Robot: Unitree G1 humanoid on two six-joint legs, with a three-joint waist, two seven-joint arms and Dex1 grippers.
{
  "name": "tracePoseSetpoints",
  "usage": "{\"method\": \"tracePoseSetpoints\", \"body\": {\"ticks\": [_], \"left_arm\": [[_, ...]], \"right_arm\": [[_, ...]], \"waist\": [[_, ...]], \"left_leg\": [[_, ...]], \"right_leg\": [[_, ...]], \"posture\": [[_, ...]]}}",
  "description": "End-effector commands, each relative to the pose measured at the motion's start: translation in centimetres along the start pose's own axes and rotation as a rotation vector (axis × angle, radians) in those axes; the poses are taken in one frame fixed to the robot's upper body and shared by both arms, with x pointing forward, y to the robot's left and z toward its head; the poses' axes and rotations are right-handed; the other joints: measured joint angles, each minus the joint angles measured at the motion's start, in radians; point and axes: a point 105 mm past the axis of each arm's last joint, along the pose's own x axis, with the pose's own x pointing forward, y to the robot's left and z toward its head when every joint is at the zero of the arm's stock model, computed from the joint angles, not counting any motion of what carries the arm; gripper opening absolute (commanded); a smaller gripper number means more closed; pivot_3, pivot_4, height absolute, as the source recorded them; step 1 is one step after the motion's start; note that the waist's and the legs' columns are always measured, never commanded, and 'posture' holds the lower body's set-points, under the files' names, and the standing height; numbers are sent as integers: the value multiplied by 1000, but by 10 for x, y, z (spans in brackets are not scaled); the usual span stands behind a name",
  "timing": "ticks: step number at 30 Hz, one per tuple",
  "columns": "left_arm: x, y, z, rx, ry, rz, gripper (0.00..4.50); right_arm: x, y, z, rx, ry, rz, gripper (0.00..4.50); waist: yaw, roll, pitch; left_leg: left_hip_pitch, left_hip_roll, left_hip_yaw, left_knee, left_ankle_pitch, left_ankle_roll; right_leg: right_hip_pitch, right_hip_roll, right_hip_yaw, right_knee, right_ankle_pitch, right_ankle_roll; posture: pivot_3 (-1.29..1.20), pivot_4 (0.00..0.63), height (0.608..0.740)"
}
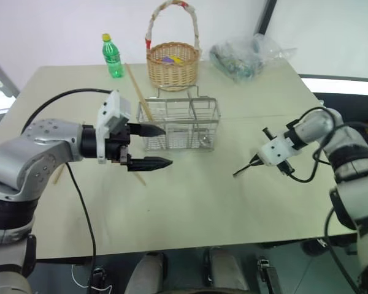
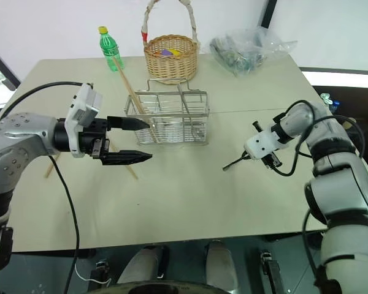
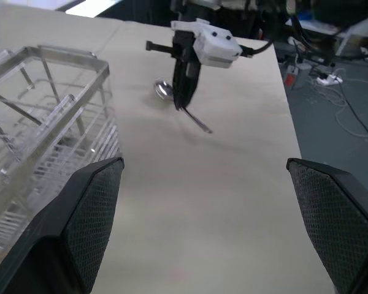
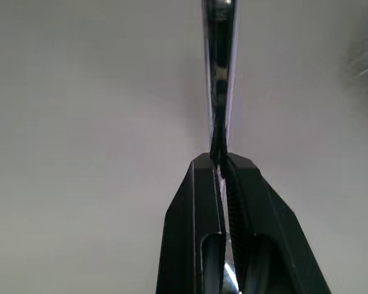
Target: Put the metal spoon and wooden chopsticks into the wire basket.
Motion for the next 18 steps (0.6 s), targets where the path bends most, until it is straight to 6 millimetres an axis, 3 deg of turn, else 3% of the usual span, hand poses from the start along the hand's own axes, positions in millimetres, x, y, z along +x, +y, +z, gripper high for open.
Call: {"method": "tracePoseSetpoints", "body": {"ticks": [1, 5, 9, 14, 18], "left_arm": [[-8, 8, 15, 71, -30, 44, 4500], [-13, 17, 20, 92, -35, 71, 4500], [-13, 22, 21, 101, -41, 77, 4500], [-11, 23, 22, 109, -49, 75, 4500], [-11, 23, 25, 117, -57, 81, 4500]], "right_arm": [[-41, -19, 74, 70, -298, -115, 78], [-88, -41, 135, 286, -610, -249, 78], [-112, -77, 164, 418, -831, -407, 78], [-93, -110, 160, 496, -840, -581, 78], [-60, -130, 133, 569, -751, -720, 78]], "waist": [[5, 2, 1], [10, 2, 1], [21, -2, -1], [27, -4, -2], [26, -6, -3]], "left_leg": [[0, 0, 0, 0, 0, 0], [0, 0, 0, 0, -1, 1], [0, 1, 1, -1, -1, 1], [-1, 0, 1, -1, -1, 2], [-9, -2, -1, 1, -1, 1]], "right_leg": [[0, -1, 0, 0, 0, 0], [-1, -1, 0, 0, -2, -3], [-1, 0, 0, -1, -2, -4], [-2, -1, 0, -1, -2, -3], [-8, -2, -2, 0, 0, 0]], "posture": [[0, 150, 674], [0, 150, 674], [0, 150, 674], [0, 150, 674], [0, 150, 674]]}}
